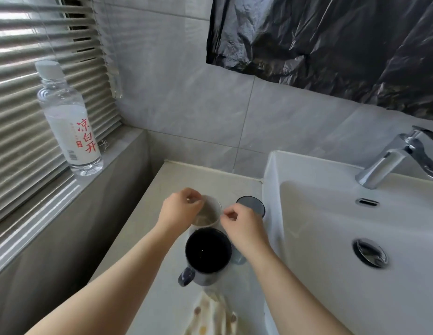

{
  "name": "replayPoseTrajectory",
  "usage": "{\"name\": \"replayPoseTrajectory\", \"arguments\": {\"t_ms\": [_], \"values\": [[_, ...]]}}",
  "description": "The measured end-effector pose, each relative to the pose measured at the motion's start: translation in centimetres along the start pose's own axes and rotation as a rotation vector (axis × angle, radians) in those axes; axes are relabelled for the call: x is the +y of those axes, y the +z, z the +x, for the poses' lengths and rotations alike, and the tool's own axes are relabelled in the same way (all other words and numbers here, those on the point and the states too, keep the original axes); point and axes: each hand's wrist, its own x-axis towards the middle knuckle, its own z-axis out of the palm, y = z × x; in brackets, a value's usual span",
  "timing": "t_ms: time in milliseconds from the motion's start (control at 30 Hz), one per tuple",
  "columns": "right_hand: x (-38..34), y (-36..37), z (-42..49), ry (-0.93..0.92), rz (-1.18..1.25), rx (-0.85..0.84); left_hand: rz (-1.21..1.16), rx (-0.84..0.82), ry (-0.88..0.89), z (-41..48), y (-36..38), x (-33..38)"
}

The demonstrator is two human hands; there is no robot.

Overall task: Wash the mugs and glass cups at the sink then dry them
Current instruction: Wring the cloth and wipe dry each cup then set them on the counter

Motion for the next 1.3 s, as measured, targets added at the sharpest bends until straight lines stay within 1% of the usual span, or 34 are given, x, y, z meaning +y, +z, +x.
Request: {"name": "replayPoseTrajectory", "arguments": {"t_ms": [133,200,267,300,367,467,533,600,700,767,833,900,967,1067,1167,1233,1300], "values": [[1.0,2.1,1.6,-0.041,-0.154,-0.010,0.023,0.032,-0.078,1.5,-0.1,-2.7],[1.3,2.6,1.5,-0.053,-0.211,0.014,-0.050,-0.026,-0.174,1.8,-0.2,-3.6],[1.4,2.7,1.3,-0.055,-0.207,0.033,-0.174,-0.114,-0.274,1.6,0.0,-4.3],[1.5,2.7,1.2,-0.055,-0.197,0.036,-0.226,-0.123,-0.301,1.5,0.2,-4.4],[1.4,2.7,1.0,-0.052,-0.179,0.039,-0.266,-0.082,-0.301,1.2,0.5,-4.2],[1.3,2.7,0.6,-0.070,-0.156,0.056,-0.228,0.006,-0.275,1.2,0.3,-4.1],[1.2,2.8,0.3,-0.097,-0.182,0.063,-0.219,0.037,-0.280,1.2,-0.4,-4.3],[1.2,3.0,0.0,-0.105,-0.180,0.070,-0.214,0.042,-0.297,1.0,-1.3,-4.8],[1.4,3.6,-0.9,-0.104,-0.091,0.054,-0.207,0.026,-0.317,0.7,-2.8,-5.6],[1.4,3.8,-1.5,-0.115,-0.112,0.065,-0.220,0.000,-0.332,0.4,-3.6,-6.2],[1.4,3.6,-2.3,-0.132,-0.139,0.115,-0.269,-0.016,-0.349,-0.3,-3.9,-6.7],[1.2,3.1,-3.5,-0.118,-0.079,0.160,-0.312,0.014,-0.364,-1.6,-3.8,-6.8],[1.1,2.8,-5.1,-0.045,0.022,0.154,-0.372,0.037,-0.409,-3.1,-3.6,-7.2],[1.4,3.4,-7.7,0.085,0.141,0.078,-0.449,-0.027,-0.464,-5.2,-3.0,-8.2],[1.7,4.8,-9.1,0.174,0.220,0.008,-0.450,-0.066,-0.439,-6.5,-2.5,-8.7],[1.5,5.8,-9.7,0.231,0.339,0.073,-0.447,-0.084,-0.412,-7.1,-2.5,-8.6],[1.1,6.5,-10.6,0.278,0.504,0.212,-0.466,-0.113,-0.392,-7.4,-2.6,-8.3]]}}
